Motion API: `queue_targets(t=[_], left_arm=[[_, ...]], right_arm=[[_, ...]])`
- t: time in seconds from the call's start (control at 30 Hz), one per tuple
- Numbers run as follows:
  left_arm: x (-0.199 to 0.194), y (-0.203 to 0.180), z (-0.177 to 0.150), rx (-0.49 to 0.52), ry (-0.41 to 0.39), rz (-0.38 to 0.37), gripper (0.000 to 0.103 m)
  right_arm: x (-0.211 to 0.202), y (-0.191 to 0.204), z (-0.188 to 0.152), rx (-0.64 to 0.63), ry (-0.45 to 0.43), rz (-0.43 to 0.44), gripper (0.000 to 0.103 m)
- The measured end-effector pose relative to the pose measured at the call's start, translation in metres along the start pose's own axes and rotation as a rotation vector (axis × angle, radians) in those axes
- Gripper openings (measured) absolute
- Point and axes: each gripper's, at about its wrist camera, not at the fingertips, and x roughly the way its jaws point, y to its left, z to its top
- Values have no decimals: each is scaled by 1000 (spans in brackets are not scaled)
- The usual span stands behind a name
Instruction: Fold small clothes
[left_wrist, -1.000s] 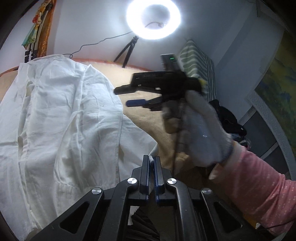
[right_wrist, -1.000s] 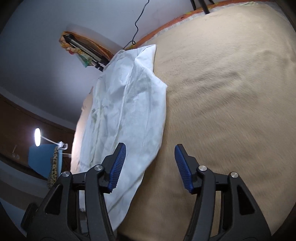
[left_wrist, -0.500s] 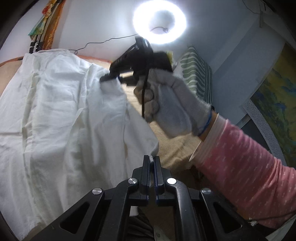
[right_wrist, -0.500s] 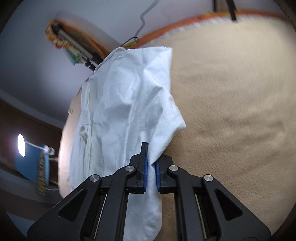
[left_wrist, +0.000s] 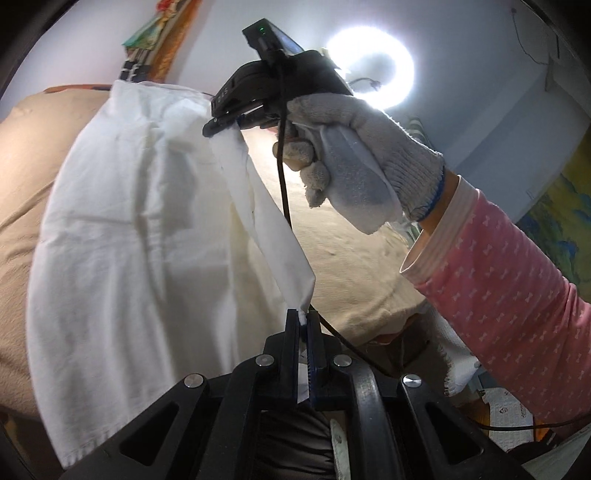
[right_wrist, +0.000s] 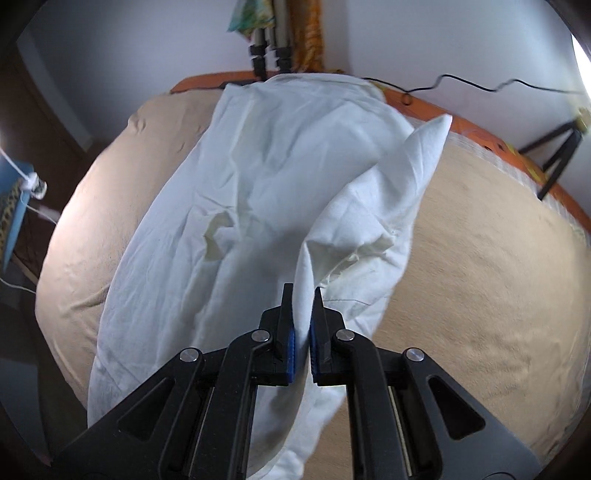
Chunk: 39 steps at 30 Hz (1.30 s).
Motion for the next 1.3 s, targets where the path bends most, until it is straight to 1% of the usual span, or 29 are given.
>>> queue_targets(t=[0.13, 0.2, 0.37, 0.47, 0.53, 0.57, 0.6, 0.63, 0.67, 0.7, 0.73, 0.8, 0.83, 0.87, 0.9, 0.93, 0.97, 1.0, 1.03, 1.07, 1.1, 1.13, 1.17, 1.23, 1.3], left_arm=[[-9, 18, -5, -42, -2, 10, 0], [-12, 27, -8, -56, 3, 30, 0], [-16, 37, -17, -84, 25, 59, 0], [-16, 38, -20, -84, 41, 62, 0], [-16, 35, -21, -71, 47, 65, 0], [-15, 36, -21, -66, 48, 64, 0], [-14, 37, -21, -61, 49, 66, 0], [-15, 37, -21, -59, 49, 70, 0], [-16, 38, -21, -61, 52, 69, 0], [-17, 39, -22, -64, 56, 69, 0], [-18, 41, -23, -70, 59, 69, 0], [-17, 45, -22, -81, 72, 57, 0], [-17, 46, -22, -84, 82, 37, 0], [-18, 45, -22, -78, 90, 29, 1], [-20, 43, -21, -66, 90, 36, 10], [-24, 40, -21, -53, 90, 39, 16], [-30, 38, -20, -43, 83, 49, 25], [-37, 37, -19, -37, 66, 63, 30], [-44, 38, -17, -30, 45, 81, 30], [-50, 40, -16, -24, 22, 107, 30], [-54, 44, -14, -26, 5, 129, 31], [-56, 51, -13, -32, -2, 159, 31], [-55, 58, -13, -44, -1, 187, 31], [-50, 75, -12, -75, 22, 238, 29], [-48, 86, -12, -96, 32, 252, 28]], right_arm=[[22, 20, 8, -13, 38, -2, 7], [32, 29, 10, -23, 53, -7, 7], [52, 43, 11, -39, 75, -5, 7], [49, 41, 9, -53, 66, 35, 13], [34, 26, 6, -6, 63, 134, 28], [21, 16, 2, 30, 41, 180, 36], [6, 5, -3, 64, 4, 235, 38], [-14, -9, -12, 105, -47, 296, 39], [-30, -19, -21, 138, -80, 319, 43], [-44, -29, -33, 170, -101, 322, 45], [-57, -38, -53, 194, -118, 317, 45], [-67, -46, -87, 207, -110, 305, 45], [-67, -45, -107, 218, -88, 306, 45], [-66, -45, -121, 229, -63, 327, 45], [-62, -43, -135, 244, -40, 356, 45], [-58, -38, -149, 257, -18, 383, 45], [-55, -37, -161, 268, -4, 401, 45], [-52, -34, -170, 277, 4, 416, 45], [-48, -32, -179, 288, 11, 444, 45], [-45, -29, -184, 285, 18, 459, 44], [-41, -26, -186, 273, 25, 455, 26], [-38, -21, -190, 249, 40, 430, 11], [-39, -20, -193, 230, 34, 399, 7], [-41, -26, -201, 246, 26, 385, 6], [-38, -29, -209, 257, 38, 361, 6]])
